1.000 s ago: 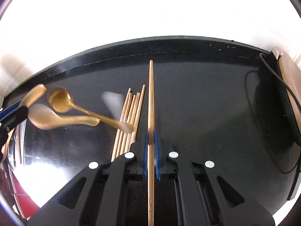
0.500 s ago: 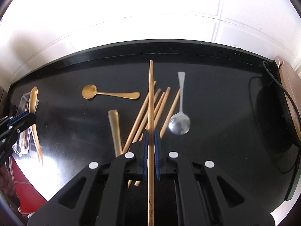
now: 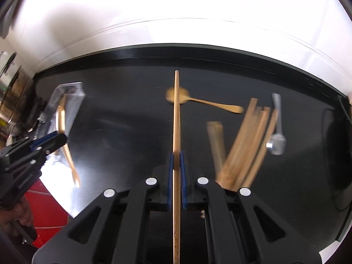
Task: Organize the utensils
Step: 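Carry tan spoon and chopstick into the clear container and open both tools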
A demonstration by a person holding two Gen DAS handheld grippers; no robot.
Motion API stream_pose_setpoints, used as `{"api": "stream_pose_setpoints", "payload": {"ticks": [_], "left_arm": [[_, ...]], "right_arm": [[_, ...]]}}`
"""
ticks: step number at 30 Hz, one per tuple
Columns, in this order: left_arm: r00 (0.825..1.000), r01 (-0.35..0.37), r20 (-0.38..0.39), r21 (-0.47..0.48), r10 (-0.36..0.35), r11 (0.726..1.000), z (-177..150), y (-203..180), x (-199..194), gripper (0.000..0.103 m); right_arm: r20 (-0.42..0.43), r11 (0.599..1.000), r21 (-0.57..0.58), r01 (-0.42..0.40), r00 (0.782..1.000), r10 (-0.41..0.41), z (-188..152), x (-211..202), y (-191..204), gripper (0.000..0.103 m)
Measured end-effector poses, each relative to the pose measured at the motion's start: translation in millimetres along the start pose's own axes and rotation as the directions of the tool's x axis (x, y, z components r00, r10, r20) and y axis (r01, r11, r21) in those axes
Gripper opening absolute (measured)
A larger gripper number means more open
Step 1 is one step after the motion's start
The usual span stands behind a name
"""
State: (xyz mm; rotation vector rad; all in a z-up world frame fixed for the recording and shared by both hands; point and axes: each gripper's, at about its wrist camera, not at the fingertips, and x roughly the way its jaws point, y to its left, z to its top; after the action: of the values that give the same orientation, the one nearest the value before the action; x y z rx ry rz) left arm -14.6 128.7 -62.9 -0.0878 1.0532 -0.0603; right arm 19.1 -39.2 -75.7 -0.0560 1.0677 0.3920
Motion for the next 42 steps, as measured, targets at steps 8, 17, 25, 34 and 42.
{"api": "stream_pose_setpoints", "payload": {"ticks": [8,17,25,34,42], "left_arm": [[0.996,-0.09,-0.02,-0.1,0.089,0.991,-23.1,93.0,-25.5,0.014],[0.99,-0.142,-0.03,-0.256,0.14,0.956,-43.5,193.5,-40.9,0.014],[0.991,-0.132,-0.029,-0.346,0.13,0.929,-31.9,246.9,-35.1,0.014],[0.99,-0.138,-0.057,-0.376,0.126,0.916,-8.8,281.7,-4.2,0.014],[0.99,-0.133,-0.099,-0.385,0.102,0.913,-7.2,290.1,17.9,0.014]], "right_arm": [[-0.044,0.985,-0.115,-0.126,0.992,0.122,17.3,17.3,119.5,0.007],[-0.139,0.943,-0.196,-0.27,0.959,0.246,39.3,49.6,242.7,0.007],[-0.208,0.924,-0.212,-0.32,0.938,0.277,68.9,84.0,307.5,0.007],[-0.261,0.933,-0.164,-0.32,0.926,0.272,107.7,130.8,326.6,0.007],[-0.308,0.933,-0.155,-0.324,0.913,0.266,121.2,164.7,331.8,0.007]]}}
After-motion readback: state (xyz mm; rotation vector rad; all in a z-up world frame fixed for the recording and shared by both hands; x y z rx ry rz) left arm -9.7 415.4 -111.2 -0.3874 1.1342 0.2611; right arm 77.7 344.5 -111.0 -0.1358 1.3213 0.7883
